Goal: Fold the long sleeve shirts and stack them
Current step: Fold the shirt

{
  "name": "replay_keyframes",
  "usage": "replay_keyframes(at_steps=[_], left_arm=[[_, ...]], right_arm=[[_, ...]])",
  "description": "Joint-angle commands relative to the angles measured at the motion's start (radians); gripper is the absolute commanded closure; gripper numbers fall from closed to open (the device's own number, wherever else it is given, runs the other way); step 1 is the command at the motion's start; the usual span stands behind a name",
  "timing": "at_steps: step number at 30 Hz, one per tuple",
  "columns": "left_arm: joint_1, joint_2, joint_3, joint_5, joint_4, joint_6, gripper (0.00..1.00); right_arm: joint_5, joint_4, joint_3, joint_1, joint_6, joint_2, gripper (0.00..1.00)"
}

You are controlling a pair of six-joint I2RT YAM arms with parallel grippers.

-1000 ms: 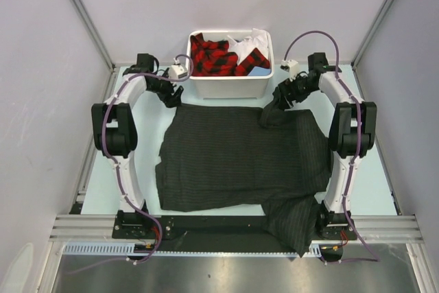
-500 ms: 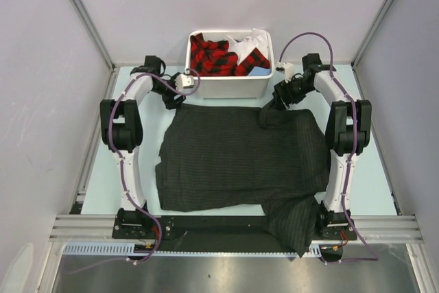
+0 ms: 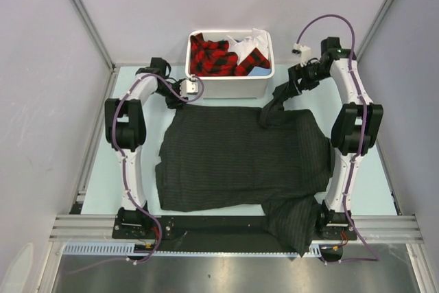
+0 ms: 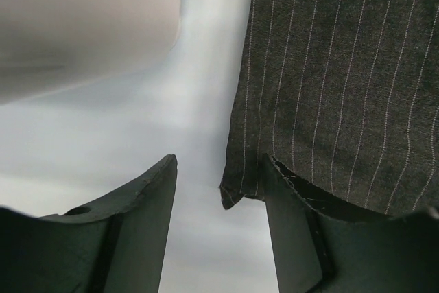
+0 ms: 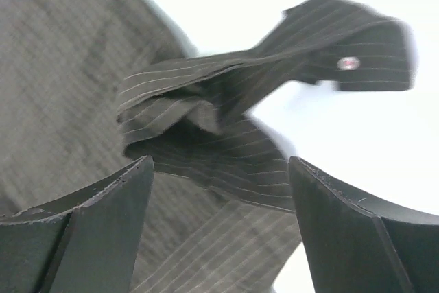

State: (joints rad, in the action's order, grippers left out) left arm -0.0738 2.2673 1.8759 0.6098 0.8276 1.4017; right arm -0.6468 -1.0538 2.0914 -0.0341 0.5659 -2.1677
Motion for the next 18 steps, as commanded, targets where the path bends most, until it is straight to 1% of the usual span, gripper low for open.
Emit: replay_keyframes(at_steps=[1, 5, 7, 10, 11, 13, 14, 16, 17, 18], left_arm=[[-0.015, 0.020, 0.051, 0.019, 0.041, 0.075, 0.42], [-0.024, 0.023, 0.045, 0.011, 0.051, 0.094, 0.43], [-0.024, 0.028, 0.046, 0.013, 0.051, 0.094, 0.46], [-0.027, 0.034, 0.052, 0.008, 0.053, 0.091, 0.53], [-0.029, 0.034, 0.055, 0.008, 0.053, 0.088, 0.56], [-0.032, 0.037, 0.058, 0.008, 0.053, 0.082, 0.60], [-0.034, 0.037, 0.060, 0.008, 0.056, 0.080, 0.64], [-0.037, 0.037, 0.060, 0.007, 0.062, 0.079, 0.70], [-0.037, 0.035, 0.061, 0.002, 0.067, 0.079, 0.77], [-0.037, 0.034, 0.063, 0.001, 0.071, 0.080, 0.80]], right_arm=[[-0.039, -0.083, -0.031, 0.078, 0.011, 0.000, 0.15], [-0.004, -0.068, -0.053, 0.103, 0.028, -0.021, 0.16], [-0.008, -0.068, -0.053, 0.106, 0.026, -0.035, 0.18], [0.010, -0.063, -0.053, 0.118, 0.031, -0.053, 0.23], [0.016, -0.063, -0.051, 0.128, 0.035, -0.057, 0.31], [0.033, -0.060, -0.051, 0.129, 0.042, -0.063, 0.41], [0.036, -0.060, -0.050, 0.128, 0.042, -0.064, 0.50], [0.042, -0.057, -0.047, 0.120, 0.037, -0.063, 0.60], [0.039, -0.057, -0.036, 0.117, 0.035, -0.061, 0.72], [0.035, -0.055, -0.031, 0.105, 0.035, -0.058, 0.78]])
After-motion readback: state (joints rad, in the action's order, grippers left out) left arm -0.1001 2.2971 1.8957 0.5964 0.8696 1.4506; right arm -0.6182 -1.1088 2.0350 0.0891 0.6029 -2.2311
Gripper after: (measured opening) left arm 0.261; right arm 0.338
